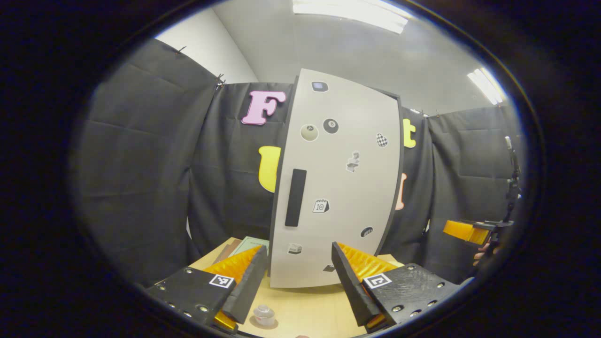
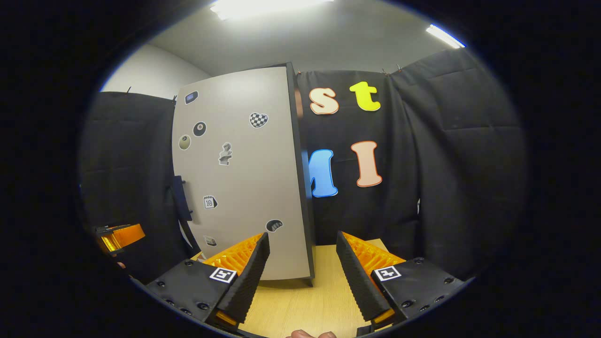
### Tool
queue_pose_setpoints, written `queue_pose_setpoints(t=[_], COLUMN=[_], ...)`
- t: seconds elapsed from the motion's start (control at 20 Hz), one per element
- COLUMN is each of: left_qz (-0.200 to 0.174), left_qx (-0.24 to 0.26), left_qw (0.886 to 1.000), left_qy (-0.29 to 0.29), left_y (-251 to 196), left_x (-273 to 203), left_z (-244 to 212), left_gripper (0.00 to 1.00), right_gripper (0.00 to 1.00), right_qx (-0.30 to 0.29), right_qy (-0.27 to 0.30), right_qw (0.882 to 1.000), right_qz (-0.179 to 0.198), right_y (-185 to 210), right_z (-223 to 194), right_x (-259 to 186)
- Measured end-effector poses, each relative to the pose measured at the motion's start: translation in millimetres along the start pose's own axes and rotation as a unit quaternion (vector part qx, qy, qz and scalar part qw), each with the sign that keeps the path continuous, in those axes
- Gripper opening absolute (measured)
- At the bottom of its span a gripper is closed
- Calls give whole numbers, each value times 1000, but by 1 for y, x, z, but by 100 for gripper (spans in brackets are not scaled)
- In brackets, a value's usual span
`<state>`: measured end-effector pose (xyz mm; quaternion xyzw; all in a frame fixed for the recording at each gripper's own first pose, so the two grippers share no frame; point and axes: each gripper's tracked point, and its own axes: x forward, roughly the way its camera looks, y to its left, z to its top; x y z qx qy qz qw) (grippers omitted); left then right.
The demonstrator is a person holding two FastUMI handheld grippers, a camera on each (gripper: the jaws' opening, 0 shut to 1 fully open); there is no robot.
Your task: Open the cabinet door with the right hand, grasp the bottle in the cabinet with the left hand and place it on the coaster, then close the cabinet door with the right hand.
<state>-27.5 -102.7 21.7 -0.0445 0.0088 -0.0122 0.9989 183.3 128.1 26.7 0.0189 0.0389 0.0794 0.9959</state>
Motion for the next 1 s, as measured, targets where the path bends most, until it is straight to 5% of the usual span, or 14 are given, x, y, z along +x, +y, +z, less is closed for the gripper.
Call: queue_pose_setpoints(t=[0.15,0.2,0.25,0.4,0.6,1.0], left_qz=[12,16,17,19,25,15], left_qx=[18,24,29,30,24,13], left_qw=[1000,1000,999,999,999,999], left_qy=[2,-3,-7,-20,-28,-31], left_y=[1,3,2,6,21,47], left_x=[0,0,0,3,17,28], left_z=[1,5,8,18,23,13], left_gripper=[84,87,84,87,82,84], right_gripper=[84,91,84,84,95,91], right_qx=[-9,-10,-9,-10,-14,-34], right_qy=[6,11,16,20,26,62], right_qw=[1000,1000,1000,1000,1000,997], right_qz=[2,4,4,0,2,-19], right_y=[-3,-2,-1,2,9,11], right_z=[-13,-18,-23,-33,-42,-90], right_x=[-3,-3,-1,1,5,-4])
